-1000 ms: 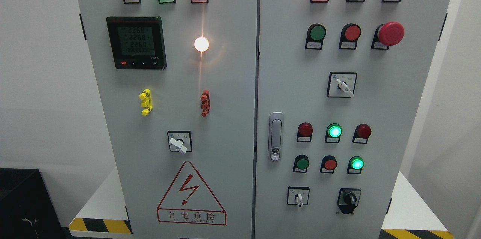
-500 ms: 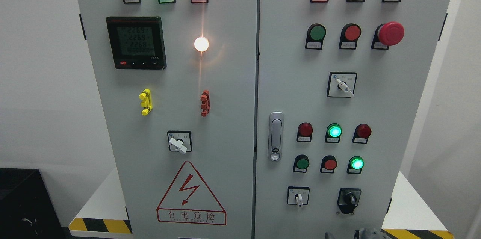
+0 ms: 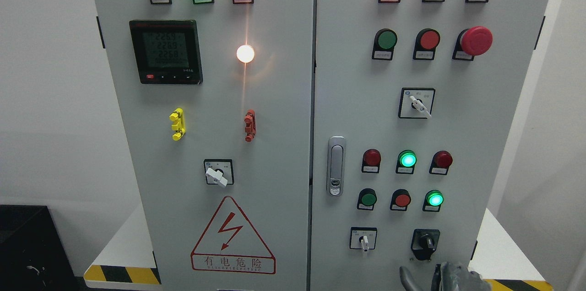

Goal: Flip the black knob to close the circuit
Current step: 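Raise the right hand up to the black rotary knob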

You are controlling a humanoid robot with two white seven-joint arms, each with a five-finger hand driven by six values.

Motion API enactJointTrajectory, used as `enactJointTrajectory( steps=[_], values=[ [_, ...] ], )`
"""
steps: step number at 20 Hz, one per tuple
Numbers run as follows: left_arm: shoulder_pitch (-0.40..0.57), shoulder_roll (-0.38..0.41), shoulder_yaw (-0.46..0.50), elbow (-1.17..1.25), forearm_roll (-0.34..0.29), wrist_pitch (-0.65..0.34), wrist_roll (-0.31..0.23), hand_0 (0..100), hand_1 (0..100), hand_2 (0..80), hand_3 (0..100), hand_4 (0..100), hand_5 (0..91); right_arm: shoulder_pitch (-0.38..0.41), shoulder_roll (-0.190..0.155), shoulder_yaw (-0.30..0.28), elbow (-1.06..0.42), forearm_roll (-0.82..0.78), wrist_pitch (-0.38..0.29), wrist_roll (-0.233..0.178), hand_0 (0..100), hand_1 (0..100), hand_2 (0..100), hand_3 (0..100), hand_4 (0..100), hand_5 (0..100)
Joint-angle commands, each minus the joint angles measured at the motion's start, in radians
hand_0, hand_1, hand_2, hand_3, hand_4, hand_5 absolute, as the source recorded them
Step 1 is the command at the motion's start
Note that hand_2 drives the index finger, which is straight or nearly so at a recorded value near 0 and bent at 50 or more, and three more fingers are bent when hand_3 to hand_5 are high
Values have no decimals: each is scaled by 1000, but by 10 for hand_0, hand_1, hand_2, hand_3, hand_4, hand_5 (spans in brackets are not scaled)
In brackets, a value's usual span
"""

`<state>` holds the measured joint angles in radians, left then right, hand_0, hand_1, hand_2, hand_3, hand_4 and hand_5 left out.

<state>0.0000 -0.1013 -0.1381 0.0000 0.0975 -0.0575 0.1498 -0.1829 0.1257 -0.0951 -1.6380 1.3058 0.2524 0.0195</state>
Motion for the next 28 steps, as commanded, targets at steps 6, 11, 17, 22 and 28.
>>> enactJointTrajectory(
  steps=[6,11,17,22,28],
  values=[
    [23,0,0,-31,1,1,1,120,556,0,0,0,0,-41,0,-28,29,6,1,0,0,0,850,1000,882,915],
    [23,0,0,-31,-1,1,1,120,556,0,0,0,0,-53,-1,-41,37,4,1,0,0,0,850,1000,880,913],
    [23,0,0,-31,1,1,1,120,556,0,0,0,0,-67,-3,-55,58,6,1,-1,0,0,848,1000,876,910],
    [23,0,0,-31,1,1,1,120,556,0,0,0,0,-69,-6,-77,60,4,-2,-1,0,0,849,1000,873,907],
    [23,0,0,-31,-1,1,1,120,556,0,0,0,0,-69,-11,-87,61,1,-5,-3,0,0,845,1000,872,905]
  ],
)
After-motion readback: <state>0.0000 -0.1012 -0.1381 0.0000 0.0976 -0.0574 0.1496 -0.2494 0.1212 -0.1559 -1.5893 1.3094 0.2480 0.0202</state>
